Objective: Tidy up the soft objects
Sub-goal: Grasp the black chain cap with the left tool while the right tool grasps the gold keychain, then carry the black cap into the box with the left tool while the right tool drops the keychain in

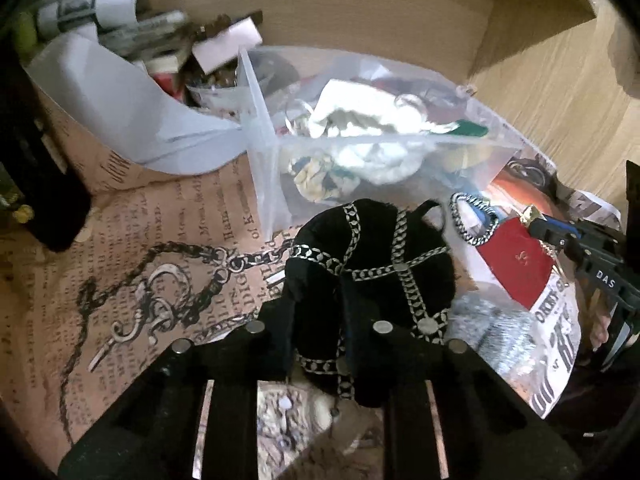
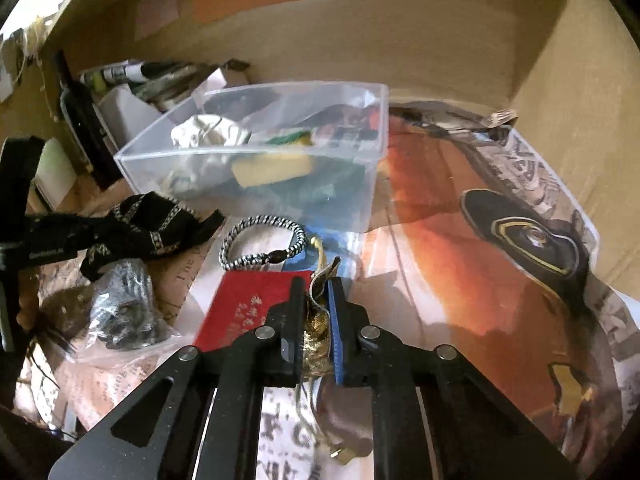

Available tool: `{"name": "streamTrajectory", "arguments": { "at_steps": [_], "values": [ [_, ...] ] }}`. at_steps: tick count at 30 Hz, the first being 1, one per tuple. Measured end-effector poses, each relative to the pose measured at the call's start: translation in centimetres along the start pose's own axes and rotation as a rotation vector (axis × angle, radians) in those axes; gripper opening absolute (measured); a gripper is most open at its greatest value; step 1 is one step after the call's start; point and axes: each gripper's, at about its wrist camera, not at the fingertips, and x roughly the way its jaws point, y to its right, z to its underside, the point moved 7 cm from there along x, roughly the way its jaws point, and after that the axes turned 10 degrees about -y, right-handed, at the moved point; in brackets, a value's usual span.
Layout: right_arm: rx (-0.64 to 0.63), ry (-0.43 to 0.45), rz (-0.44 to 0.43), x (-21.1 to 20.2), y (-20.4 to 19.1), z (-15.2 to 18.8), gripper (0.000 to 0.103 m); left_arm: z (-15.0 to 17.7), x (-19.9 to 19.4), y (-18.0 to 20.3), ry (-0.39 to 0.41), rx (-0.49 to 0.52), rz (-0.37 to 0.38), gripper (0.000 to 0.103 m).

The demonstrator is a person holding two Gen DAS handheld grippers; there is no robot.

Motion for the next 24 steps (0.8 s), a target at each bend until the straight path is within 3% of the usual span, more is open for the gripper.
{"name": "streamTrajectory", "arguments": {
  "at_steps": [14,24],
  "values": [
    [-0.001,0.203,0.029,-6.7,0.6,-2.5,0.008,-2.4,-8.6,1.8,0.249,0.029,-0.028,0.015],
    [-0.007,0.366,0.025,-10.3,0.1,-6.2,0.008,-6.3,-11.6,2.6,0.395,0.043,-0.034,0.015]
  ]
}}
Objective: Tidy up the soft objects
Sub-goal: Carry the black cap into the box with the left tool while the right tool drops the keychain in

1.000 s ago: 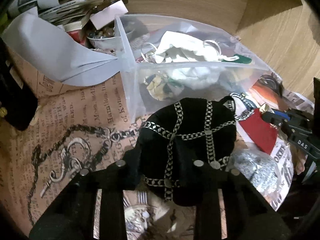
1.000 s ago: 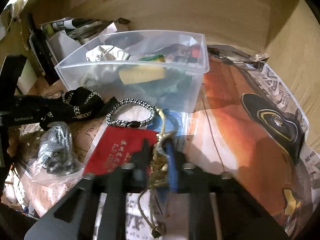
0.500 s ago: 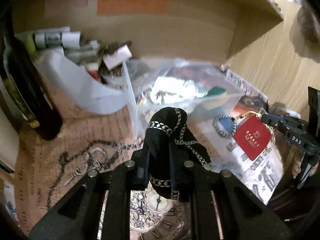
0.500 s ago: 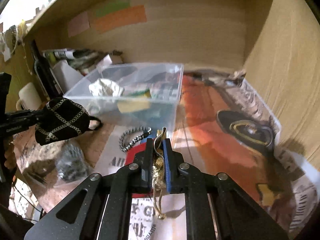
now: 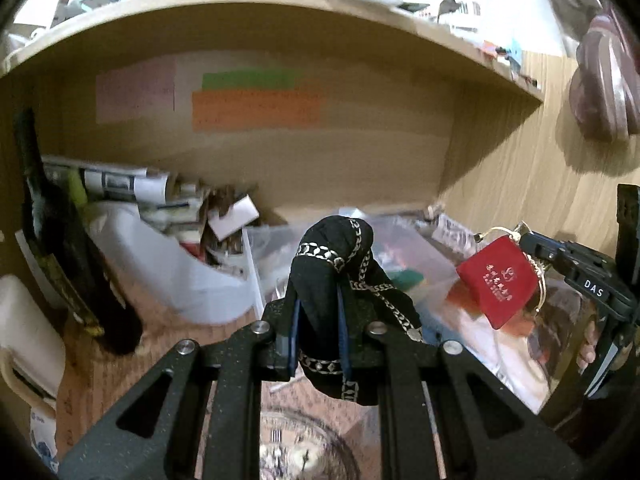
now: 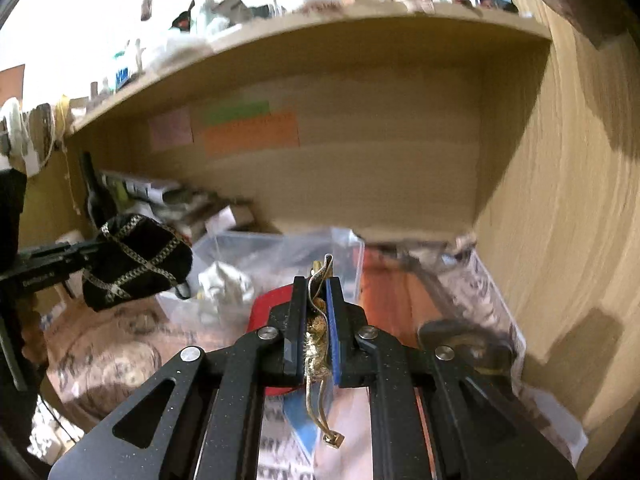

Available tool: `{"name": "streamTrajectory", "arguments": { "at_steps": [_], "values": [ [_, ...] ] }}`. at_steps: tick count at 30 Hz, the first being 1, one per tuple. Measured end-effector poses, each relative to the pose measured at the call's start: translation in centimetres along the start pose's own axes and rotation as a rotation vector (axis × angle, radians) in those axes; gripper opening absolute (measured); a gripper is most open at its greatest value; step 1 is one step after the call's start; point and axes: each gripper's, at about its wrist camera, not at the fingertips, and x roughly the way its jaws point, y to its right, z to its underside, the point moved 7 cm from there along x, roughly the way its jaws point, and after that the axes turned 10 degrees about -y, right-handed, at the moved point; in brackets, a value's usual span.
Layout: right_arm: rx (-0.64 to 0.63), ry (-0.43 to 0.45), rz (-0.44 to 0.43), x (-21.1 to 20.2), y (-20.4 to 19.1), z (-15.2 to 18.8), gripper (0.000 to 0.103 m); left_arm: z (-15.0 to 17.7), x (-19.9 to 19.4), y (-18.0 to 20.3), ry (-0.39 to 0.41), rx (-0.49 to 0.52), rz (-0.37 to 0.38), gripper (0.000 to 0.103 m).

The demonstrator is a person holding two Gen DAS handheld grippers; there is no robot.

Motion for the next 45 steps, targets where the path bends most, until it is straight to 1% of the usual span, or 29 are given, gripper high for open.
{"name": "streamTrajectory", "arguments": {
  "at_steps": [5,12,22,26,33,34,35,36,37,39,41,43,45],
  "values": [
    [0.005,0.034,-0.020,1.3,-0.3,-1.9,0.008,-1.9,1.0,-0.4,0.025,-0.022,-0.002,0.015],
    [0.020,0.017,-0.045,4.4,-0.7,-3.2,0.008,-3.2,3.8,-1.3,0.003,-0.046,-0.014,0.015],
    [0.021,-0.082,-0.071,10.2,-1.8,-2.9,0.008,-3.9,8.7,-2.2,-0.067,-0.066,-0.030,0.015],
    [0.014,-0.137,-0.068,12.3,-2.1,-2.2,0.008,-3.5,11.2,-2.5,-0.124,-0.072,-0.023,0.015],
    [0.010,-0.199,-0.038,13.9,-1.6,-1.0,0.009,-2.4,13.4,-2.7,-0.196,-0.085,-0.031,0.015],
    [0.010,-0.208,-0.034,14.0,-1.5,-0.9,0.009,-2.2,13.5,-2.7,-0.201,-0.084,-0.036,0.017],
    [0.009,-0.217,-0.031,14.1,-1.4,-0.8,0.012,-2.1,13.6,-2.7,-0.207,-0.081,-0.041,0.019],
    [0.008,-0.225,-0.028,14.3,-1.4,-0.7,0.020,-2.1,13.6,-2.7,-0.209,-0.080,-0.042,0.020],
    [0.009,-0.235,-0.026,14.4,-1.3,-0.6,0.025,-2.1,13.7,-2.7,-0.212,-0.080,-0.043,0.023],
    [0.008,-0.243,-0.019,14.4,-1.1,-0.3,0.046,-2.0,13.6,-2.7,-0.215,-0.081,-0.045,0.030],
    [0.001,-0.241,-0.009,14.2,-1.1,-0.3,0.055,-1.9,13.4,-2.8,-0.214,-0.085,-0.043,0.041],
    [-0.008,-0.229,0.003,13.7,-1.2,-0.4,0.061,-1.9,13.1,-2.8,-0.206,-0.089,-0.043,0.045],
    [-0.014,-0.218,0.009,13.1,-1.3,-0.5,0.069,-2.0,12.5,-2.7,-0.194,-0.088,-0.042,0.047]
  ]
}}
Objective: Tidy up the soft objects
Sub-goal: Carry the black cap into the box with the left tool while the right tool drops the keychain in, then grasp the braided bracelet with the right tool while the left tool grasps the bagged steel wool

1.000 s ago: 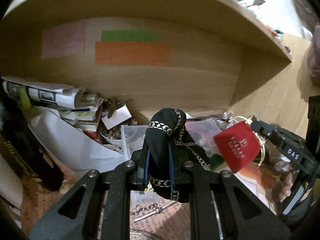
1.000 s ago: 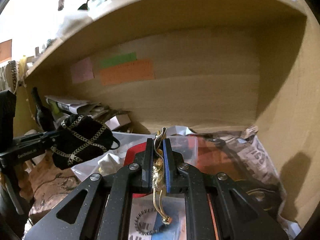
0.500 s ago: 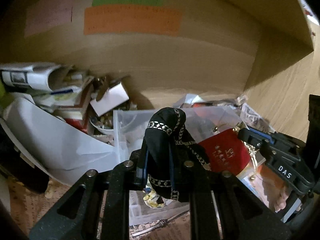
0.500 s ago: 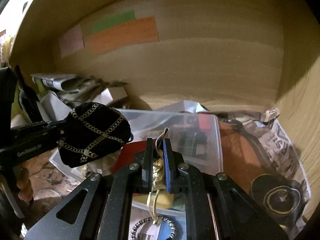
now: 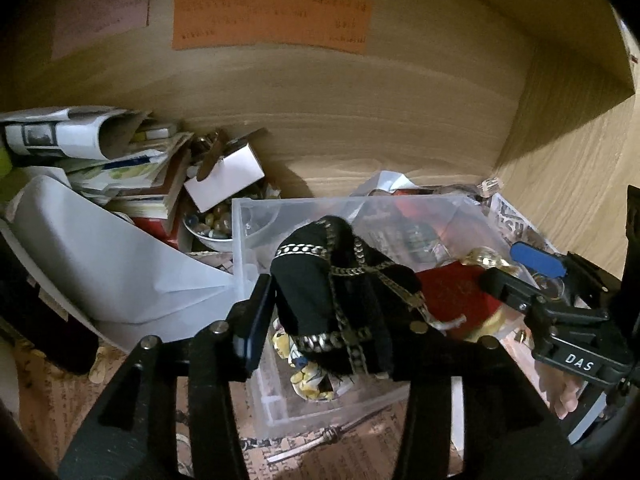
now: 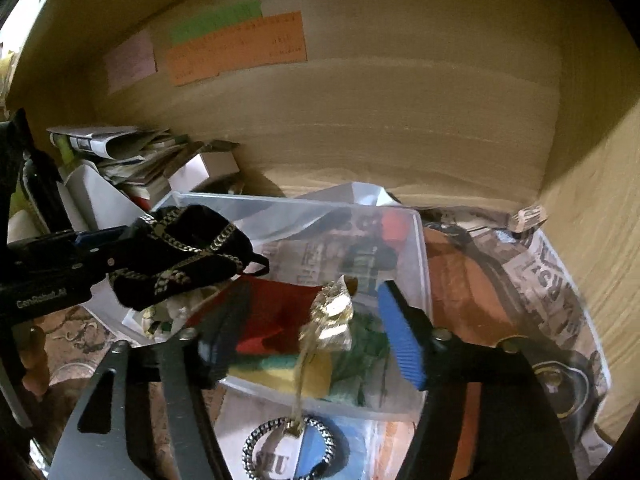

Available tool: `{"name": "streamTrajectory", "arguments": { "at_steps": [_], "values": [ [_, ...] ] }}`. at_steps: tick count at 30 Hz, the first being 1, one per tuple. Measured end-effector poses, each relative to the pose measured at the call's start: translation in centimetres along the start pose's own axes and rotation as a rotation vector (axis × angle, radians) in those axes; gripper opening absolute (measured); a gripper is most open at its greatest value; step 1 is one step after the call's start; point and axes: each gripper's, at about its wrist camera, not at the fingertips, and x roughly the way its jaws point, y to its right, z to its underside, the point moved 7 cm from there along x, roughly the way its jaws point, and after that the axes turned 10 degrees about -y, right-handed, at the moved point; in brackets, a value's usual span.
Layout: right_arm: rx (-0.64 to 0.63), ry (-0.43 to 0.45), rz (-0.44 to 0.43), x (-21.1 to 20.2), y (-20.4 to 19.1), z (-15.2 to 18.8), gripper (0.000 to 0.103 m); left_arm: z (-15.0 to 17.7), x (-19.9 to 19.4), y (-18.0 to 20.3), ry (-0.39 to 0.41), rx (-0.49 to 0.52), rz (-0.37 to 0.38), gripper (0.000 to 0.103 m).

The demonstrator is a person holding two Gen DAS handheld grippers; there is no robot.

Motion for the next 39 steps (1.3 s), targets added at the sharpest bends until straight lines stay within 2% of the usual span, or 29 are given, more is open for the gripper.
{"name": "streamTrajectory", "arguments": {
  "at_steps": [2,5,9,15,17,29,31,33,35,39],
  "values": [
    [-0.004,0.014,0.004,-0.7,-0.1,-0.1,0.072,0.1,-0.7,0.0,0.009,-0.004,0.007,0.053],
    [-0.018,0.035,0.006,-2.1,-0.3,-0.1,0.073,0.2,-2.1,0.1,0.038,-0.008,0.010,0.057],
    [-0.037,0.071,0.004,-4.1,-0.7,0.2,0.083,0.3,-4.5,0.1,0.090,-0.009,-0.001,0.061],
    [-0.073,0.075,0.009,-5.7,-1.1,1.5,0.086,1.3,-6.9,0.3,0.132,0.012,-0.013,0.075],
    [-0.084,0.054,0.009,-5.4,-1.2,2.3,0.087,2.1,-7.1,0.3,0.124,0.015,-0.009,0.081],
    [-0.111,-0.211,-0.012,1.2,-1.2,7.8,0.085,7.3,-4.4,0.8,-0.010,0.060,-0.021,0.085],
    [-0.112,-0.245,-0.027,2.0,-1.3,8.2,0.082,8.0,-3.9,1.0,-0.032,0.065,-0.014,0.085],
    [-0.118,-0.278,-0.035,2.6,-1.5,8.5,0.066,8.6,-3.6,1.2,-0.048,0.067,-0.003,0.085],
    [-0.116,-0.291,-0.048,3.0,-1.5,8.7,0.061,8.9,-3.4,1.5,-0.056,0.070,0.006,0.085],
    [-0.109,-0.280,-0.047,2.5,-1.2,9.0,0.038,9.4,-3.5,2.3,-0.064,0.086,0.021,0.085]
  ]
}}
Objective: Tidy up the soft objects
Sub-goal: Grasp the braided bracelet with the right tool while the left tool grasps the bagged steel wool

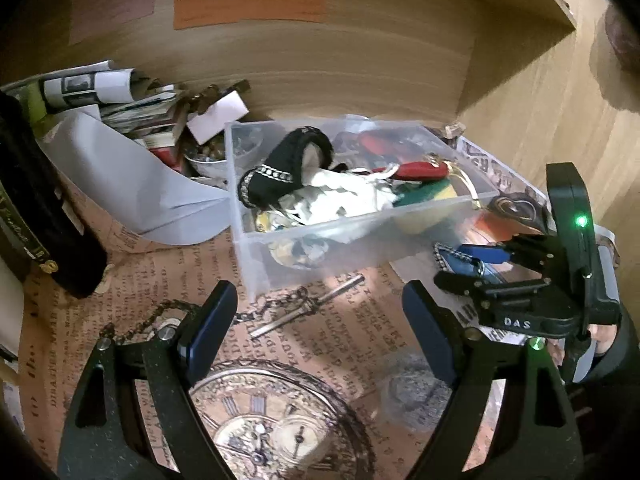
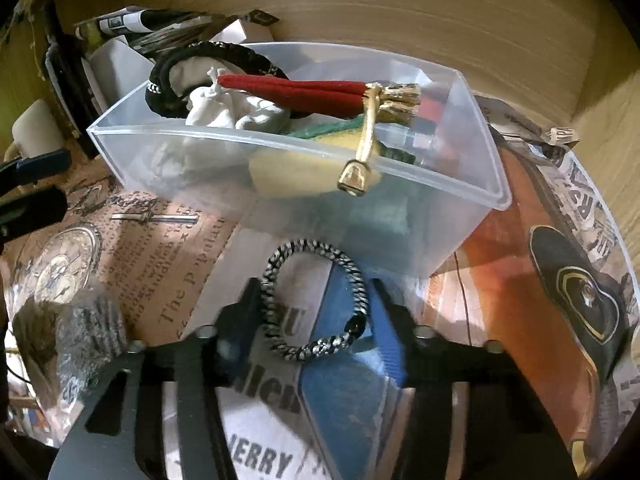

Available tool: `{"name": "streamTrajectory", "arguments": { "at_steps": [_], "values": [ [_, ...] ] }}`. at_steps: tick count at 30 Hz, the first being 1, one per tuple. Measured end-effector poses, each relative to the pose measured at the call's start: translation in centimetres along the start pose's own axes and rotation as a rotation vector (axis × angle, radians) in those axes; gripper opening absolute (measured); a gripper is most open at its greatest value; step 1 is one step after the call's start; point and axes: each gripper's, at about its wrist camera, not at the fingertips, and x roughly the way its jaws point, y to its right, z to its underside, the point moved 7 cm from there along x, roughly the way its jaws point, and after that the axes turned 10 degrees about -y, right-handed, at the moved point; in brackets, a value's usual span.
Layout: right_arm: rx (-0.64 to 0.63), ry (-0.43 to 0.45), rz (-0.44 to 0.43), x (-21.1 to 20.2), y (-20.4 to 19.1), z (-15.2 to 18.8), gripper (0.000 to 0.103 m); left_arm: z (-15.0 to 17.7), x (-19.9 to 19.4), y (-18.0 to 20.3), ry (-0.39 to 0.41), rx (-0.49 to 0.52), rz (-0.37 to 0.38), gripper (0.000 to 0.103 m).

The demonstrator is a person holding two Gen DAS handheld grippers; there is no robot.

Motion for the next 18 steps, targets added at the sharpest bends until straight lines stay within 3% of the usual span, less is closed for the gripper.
{"name": "streamTrajectory", "arguments": {
  "at_steps": [3,5,18],
  "values": [
    [0.006,0.008,0.002,-0.3,0.2,0.5,0.021,0.2,-0.1,0.9,-0.003,0.018,0.015,0.085],
    [0.016,0.012,0.005,-0.6,0.2,0.8,0.015,0.3,-0.1,1.7,-0.005,0.031,0.022,0.087],
    [0.088,0.196,0.021,-8.2,-0.2,3.5,0.015,3.3,0.8,6.9,-0.078,0.094,0.107,0.094]
  ]
}}
